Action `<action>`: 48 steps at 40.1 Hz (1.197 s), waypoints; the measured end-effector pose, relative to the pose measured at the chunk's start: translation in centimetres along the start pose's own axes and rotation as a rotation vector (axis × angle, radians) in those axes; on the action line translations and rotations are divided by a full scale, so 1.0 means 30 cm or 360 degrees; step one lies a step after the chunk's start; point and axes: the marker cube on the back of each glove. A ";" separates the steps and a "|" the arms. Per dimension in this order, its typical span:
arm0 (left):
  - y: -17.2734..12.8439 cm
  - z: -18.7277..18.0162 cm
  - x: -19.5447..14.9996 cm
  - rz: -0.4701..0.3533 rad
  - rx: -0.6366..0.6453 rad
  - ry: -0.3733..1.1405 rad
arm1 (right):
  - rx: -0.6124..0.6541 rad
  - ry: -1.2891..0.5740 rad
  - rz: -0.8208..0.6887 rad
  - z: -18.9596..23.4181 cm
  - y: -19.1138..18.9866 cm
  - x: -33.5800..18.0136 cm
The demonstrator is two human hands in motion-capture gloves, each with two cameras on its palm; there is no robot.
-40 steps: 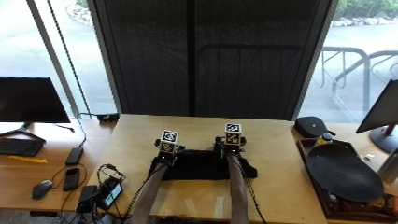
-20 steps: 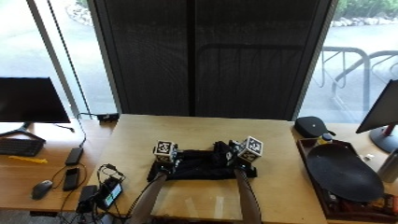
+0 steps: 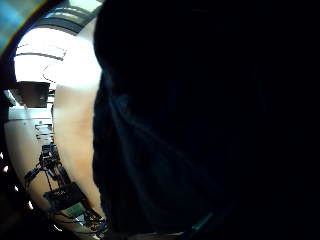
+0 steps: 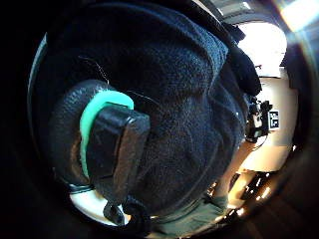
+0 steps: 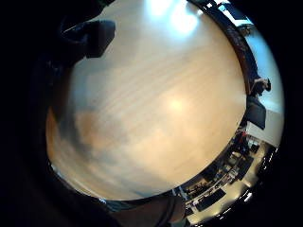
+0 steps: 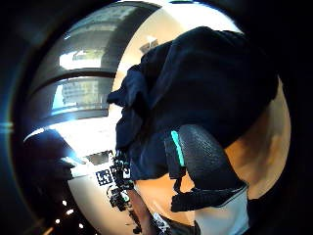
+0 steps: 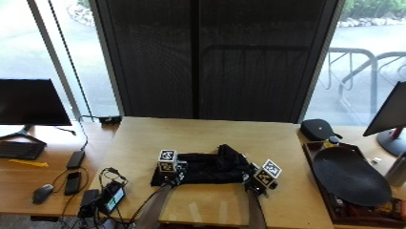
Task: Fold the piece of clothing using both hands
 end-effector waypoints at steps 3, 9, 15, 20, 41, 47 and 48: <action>0.000 0.011 -0.008 -0.0021 -0.0046 0.0009 | -0.0037 0.0115 0.0280 0.009 0.001 0.047; 0.004 0.023 0.004 -0.0004 -0.0119 0.0049 | 0.0101 0.0394 0.0614 0.021 -0.033 0.126; 0.034 0.025 0.011 -0.0027 -0.0263 0.0111 | 0.0287 0.0697 0.0706 -0.004 -0.066 0.146; 0.028 0.024 0.025 -0.0030 -0.0247 0.0102 | 0.0304 0.0844 0.0809 -0.026 -0.080 0.132; -0.038 -0.003 0.184 -0.0002 -0.0238 0.0177 | 0.0647 0.0198 0.0388 -0.171 -0.213 -0.123; -0.068 -0.126 0.203 0.0248 -0.0433 0.0793 | 0.0731 0.0268 0.0092 -0.162 -0.218 -0.387; -0.073 -0.152 0.195 0.0263 -0.0406 0.0886 | 0.0738 0.0290 0.0035 -0.150 -0.217 -0.436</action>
